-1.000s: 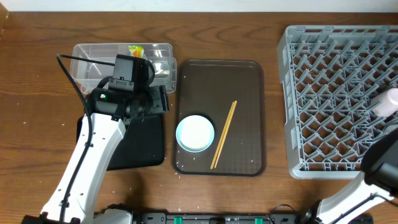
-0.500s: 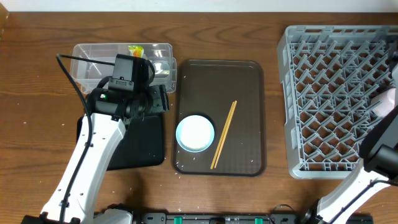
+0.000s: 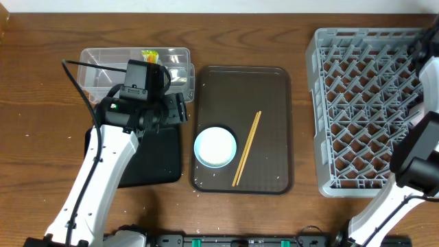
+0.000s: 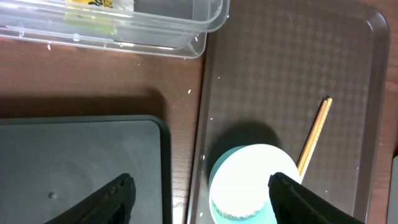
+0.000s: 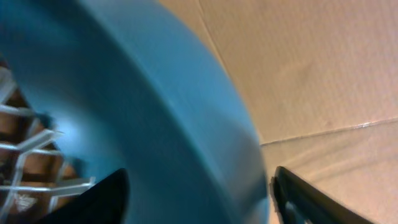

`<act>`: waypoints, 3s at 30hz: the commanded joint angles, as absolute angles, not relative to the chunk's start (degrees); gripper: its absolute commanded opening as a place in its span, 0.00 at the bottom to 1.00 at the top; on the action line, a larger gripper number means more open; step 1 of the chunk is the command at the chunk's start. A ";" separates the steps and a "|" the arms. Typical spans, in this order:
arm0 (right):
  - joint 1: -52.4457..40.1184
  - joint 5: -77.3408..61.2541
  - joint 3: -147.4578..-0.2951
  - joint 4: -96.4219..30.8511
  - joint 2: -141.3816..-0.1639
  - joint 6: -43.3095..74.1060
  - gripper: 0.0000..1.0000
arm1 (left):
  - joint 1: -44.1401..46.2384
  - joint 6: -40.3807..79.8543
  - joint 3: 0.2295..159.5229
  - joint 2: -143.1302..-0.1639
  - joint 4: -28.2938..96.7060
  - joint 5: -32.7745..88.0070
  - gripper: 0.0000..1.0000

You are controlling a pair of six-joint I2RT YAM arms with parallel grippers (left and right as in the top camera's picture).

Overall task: Sort waste into correct bins and load items into the dishwasher rack
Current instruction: 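Carry the blue plate right and set it upright in the rack, then grasp the light-blue rice bowl with the left gripper and lift, then tip the bowl over the black tray to pour out the rice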

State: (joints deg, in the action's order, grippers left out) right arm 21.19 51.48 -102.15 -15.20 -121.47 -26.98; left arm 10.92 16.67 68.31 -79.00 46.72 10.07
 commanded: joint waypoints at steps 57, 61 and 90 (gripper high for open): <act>5.39 -11.79 -101.38 -59.57 -102.37 -3.88 0.79 | 41.43 16.73 69.17 -106.24 42.98 -3.18 0.09; 5.39 -11.79 -101.38 -59.61 -102.37 -3.88 0.79 | 41.43 16.08 70.63 -103.96 44.21 -4.05 0.06; 5.65 -11.77 -101.38 -59.37 -102.37 -3.90 0.79 | -11.03 3.55 56.45 -83.61 43.31 53.52 0.06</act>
